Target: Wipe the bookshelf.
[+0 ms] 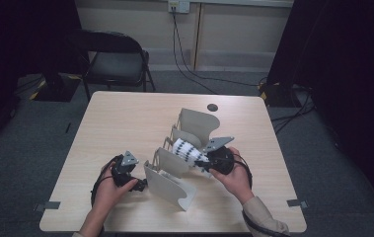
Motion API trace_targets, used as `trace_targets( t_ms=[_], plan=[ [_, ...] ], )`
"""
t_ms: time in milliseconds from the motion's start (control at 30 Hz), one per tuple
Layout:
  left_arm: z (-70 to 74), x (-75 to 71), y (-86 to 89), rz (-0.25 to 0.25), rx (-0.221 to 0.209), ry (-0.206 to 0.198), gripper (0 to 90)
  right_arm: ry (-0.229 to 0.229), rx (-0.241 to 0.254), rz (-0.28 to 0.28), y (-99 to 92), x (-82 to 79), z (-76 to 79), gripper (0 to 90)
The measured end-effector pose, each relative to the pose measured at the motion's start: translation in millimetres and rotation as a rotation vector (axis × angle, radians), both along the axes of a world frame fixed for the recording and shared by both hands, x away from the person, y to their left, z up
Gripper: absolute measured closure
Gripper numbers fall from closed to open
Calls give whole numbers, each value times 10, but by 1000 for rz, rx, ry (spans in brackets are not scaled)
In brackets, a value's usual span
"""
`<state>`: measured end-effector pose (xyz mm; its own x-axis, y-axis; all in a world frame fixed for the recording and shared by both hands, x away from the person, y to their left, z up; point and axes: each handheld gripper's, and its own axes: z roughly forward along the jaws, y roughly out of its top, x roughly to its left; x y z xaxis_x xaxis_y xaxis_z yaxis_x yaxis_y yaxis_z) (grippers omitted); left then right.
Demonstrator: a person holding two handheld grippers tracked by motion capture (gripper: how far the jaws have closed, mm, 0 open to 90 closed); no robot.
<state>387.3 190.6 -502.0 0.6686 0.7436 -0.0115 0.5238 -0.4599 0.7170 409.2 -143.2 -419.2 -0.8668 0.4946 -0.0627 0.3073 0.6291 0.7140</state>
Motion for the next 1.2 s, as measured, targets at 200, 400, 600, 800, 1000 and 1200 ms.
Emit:
trace_targets(
  t_ms=[200, 400, 600, 800, 1000, 1200],
  plan=[
    [0, 0, 0, 1, 1, 0, 0, -57, 74, -16, 13, 24, 356, 771],
    [2, 4, 3, -6, 5, 0, 0, -28, 53, -41, 60, 129, 322, 770],
    [3, 4, 5, -8, 5, 2, 0, 33, 15, -62, 119, 188, 21, 770],
    [3, 4, 5, -9, 6, 0, 0, 60, -2, -67, 132, 203, -154, 769],
    [2, 5, 3, -8, 3, 1, 0, 100, -23, -77, 128, 204, -377, 769],
    [2, 6, 4, -9, 5, 0, 0, 127, -29, -69, 96, 191, -532, 750]
  ],
)
